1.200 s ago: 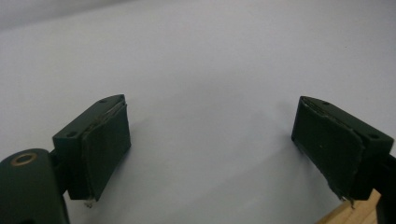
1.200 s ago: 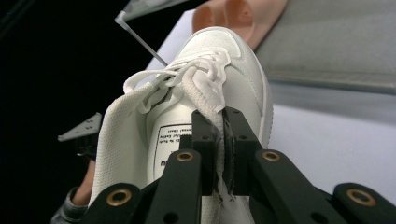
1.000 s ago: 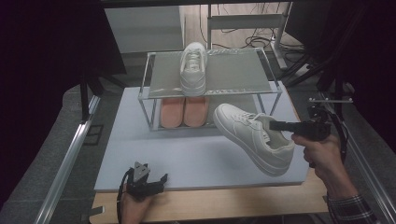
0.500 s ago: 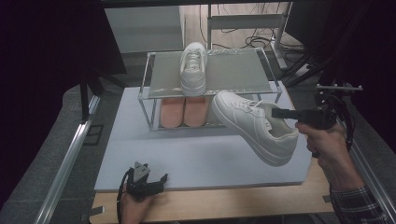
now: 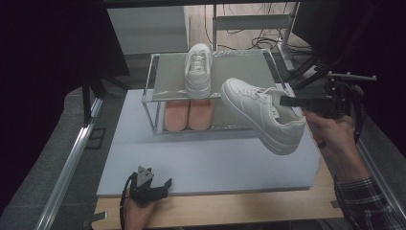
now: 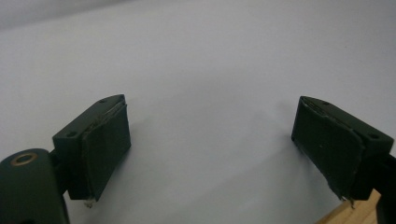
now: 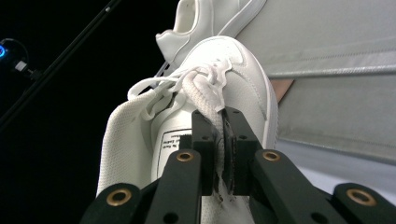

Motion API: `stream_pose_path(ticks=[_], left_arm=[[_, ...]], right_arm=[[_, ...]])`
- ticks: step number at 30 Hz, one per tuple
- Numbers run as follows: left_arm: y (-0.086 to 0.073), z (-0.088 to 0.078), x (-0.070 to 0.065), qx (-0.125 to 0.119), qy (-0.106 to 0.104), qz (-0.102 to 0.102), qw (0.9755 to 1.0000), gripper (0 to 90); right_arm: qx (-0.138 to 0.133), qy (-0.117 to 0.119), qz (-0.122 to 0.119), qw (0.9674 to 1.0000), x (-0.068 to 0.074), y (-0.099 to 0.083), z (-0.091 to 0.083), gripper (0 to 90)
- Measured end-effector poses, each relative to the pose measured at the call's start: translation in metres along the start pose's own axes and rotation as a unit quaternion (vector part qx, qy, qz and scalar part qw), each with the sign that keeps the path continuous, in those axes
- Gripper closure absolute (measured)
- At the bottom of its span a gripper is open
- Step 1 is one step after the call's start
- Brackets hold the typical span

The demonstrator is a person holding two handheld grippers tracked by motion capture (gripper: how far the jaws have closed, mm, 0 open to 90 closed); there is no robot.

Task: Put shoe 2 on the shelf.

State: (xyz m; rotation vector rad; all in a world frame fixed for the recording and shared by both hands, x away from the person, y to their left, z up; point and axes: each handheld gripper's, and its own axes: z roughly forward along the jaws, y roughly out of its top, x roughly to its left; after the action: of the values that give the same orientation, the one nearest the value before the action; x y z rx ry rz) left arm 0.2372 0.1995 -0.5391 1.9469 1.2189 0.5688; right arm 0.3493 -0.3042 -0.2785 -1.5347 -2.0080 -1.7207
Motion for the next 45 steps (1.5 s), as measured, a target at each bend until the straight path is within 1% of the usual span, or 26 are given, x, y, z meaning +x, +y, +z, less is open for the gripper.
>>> stream_pose_path(ticks=[4,5,11,15,20,21,25,26,30,34,43,44,45], left_arm=[[0.000,0.000,0.000,0.000,0.000,0.000,1.0000,11.4],[0.000,0.000,0.000,0.000,0.000,0.000,1.0000,11.4],[0.000,0.000,0.000,0.000,0.000,0.000,1.0000,11.4],[0.000,0.000,0.000,0.000,0.000,0.000,1.0000,11.4],[0.000,0.000,0.000,0.000,0.000,0.000,1.0000,11.4],[0.000,0.000,0.000,0.000,0.000,0.000,1.0000,11.4],[0.000,0.000,0.000,0.000,0.000,0.000,1.0000,11.4],[0.000,0.000,0.000,0.000,0.000,0.000,1.0000,11.4],[0.000,0.000,0.000,0.000,0.000,0.000,1.0000,11.4],[0.000,0.000,0.000,0.000,0.000,0.000,1.0000,11.4],[0.000,0.000,0.000,0.000,0.000,0.000,1.0000,11.4],[0.000,0.000,0.000,-0.001,0.000,0.000,1.0000,11.4],[0.000,0.000,0.000,-0.001,0.000,0.000,1.0000,11.4]], right_arm=[[-0.005,-0.003,0.005,1.0000,-0.001,0.005,0.005,84.6],[-0.009,-0.007,0.009,0.9999,-0.002,0.008,0.009,84.6],[-0.017,-0.020,0.019,0.9995,-0.007,0.016,0.021,84.5],[-0.023,-0.024,0.027,0.9991,-0.009,0.021,0.027,84.5],[-0.030,-0.031,0.037,0.9984,-0.013,0.026,0.038,84.5],[-0.034,-0.034,0.041,0.9980,-0.015,0.028,0.044,84.5],[-0.037,-0.036,0.044,0.9977,-0.016,0.031,0.050,84.5],[-0.041,-0.038,0.047,0.9973,-0.016,0.034,0.056,84.5],[-0.050,-0.042,0.056,0.9963,-0.019,0.038,0.065,84.5],[-0.059,-0.052,0.063,0.9949,-0.021,0.041,0.074,84.4],[-0.071,-0.072,0.063,0.9929,-0.023,0.049,0.094,84.3],[-0.071,-0.072,0.063,0.9929,-0.023,0.049,0.094,84.3],[-0.073,-0.076,0.062,0.9925,-0.022,0.051,0.099,84.3]])
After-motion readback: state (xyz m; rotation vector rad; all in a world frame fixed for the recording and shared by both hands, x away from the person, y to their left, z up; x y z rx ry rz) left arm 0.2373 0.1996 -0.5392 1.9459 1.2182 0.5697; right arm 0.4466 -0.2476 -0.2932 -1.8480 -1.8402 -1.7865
